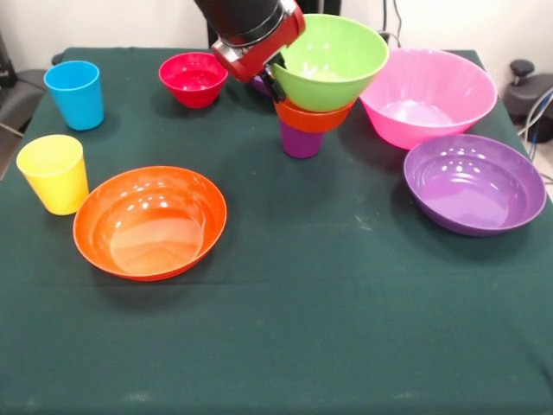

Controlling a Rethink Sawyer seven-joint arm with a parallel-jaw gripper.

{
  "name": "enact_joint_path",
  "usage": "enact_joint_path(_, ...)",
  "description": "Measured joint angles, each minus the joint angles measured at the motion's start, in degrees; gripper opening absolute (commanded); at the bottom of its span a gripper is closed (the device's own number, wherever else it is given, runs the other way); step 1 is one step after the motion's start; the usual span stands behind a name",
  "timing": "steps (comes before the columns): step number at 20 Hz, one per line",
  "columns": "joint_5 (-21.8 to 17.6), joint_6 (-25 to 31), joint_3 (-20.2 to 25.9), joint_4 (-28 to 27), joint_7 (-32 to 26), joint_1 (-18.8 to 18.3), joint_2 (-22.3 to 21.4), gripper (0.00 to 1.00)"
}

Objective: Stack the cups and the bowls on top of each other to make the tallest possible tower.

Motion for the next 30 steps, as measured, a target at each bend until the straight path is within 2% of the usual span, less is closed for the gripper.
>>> enact_joint_path(25, 0.0, 1.9, -1.9, -1.3, 0.0, 0.8, -1.0, 0.00)
enact_joint_path(30, -1.6, 2.8, -2.8, -2.5, 0.0, 0.8, -1.1, 0.00)
